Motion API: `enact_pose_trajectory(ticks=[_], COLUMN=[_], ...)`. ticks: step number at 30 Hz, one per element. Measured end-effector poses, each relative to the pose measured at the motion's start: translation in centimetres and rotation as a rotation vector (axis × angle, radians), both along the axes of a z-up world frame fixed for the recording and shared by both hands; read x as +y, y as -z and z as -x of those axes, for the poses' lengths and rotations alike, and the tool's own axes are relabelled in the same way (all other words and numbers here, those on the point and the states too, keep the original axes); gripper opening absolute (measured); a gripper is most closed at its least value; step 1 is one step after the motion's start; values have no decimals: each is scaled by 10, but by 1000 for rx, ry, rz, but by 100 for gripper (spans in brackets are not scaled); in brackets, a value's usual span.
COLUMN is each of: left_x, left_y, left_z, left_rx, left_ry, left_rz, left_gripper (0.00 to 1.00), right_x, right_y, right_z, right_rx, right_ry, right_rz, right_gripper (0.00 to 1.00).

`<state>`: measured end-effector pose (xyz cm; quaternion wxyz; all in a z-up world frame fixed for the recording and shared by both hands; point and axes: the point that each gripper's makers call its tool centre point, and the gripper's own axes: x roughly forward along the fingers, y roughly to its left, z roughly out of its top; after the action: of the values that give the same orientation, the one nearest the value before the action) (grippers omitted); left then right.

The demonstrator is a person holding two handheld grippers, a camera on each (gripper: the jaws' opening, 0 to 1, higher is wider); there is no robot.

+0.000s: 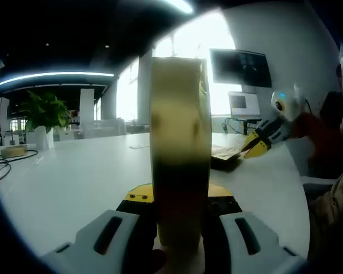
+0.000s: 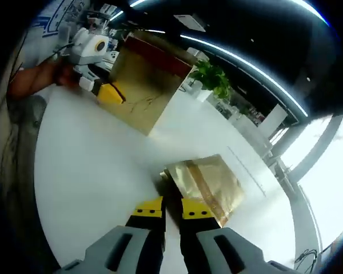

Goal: Extract single mask from mask box in order stack masks on table

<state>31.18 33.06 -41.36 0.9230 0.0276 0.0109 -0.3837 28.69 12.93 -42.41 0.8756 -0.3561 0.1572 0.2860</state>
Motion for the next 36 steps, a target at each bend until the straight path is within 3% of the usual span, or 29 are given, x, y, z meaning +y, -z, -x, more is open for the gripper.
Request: enact_pose_trajectory(ticks=[4, 11, 15, 19, 25, 36], left_x=[0, 0, 0, 0, 1, 1], left_y=[0, 0, 0, 0, 0, 0], left_z=[-1, 0, 0, 0, -1, 0], left_rx=[0, -1, -1, -1, 0, 0], left_ry=[-1, -2, -2, -2, -3, -3], left_rz=[0, -1, -1, -1, 0, -3], left_gripper=[20, 20, 20, 20, 20, 20], right_x=[-4, -6, -10, -12, -13, -13], right_y=[3, 3, 1, 0, -6, 8], right_z=[3, 7, 6, 8, 7, 8], right_rx=[-5, -2, -5, -23, -47, -58], right_ry=[15, 24, 66, 71, 123, 126], right_rz=[-18, -137, -268, -328, -492, -559], right_gripper=[4, 0, 0, 0, 0, 0])
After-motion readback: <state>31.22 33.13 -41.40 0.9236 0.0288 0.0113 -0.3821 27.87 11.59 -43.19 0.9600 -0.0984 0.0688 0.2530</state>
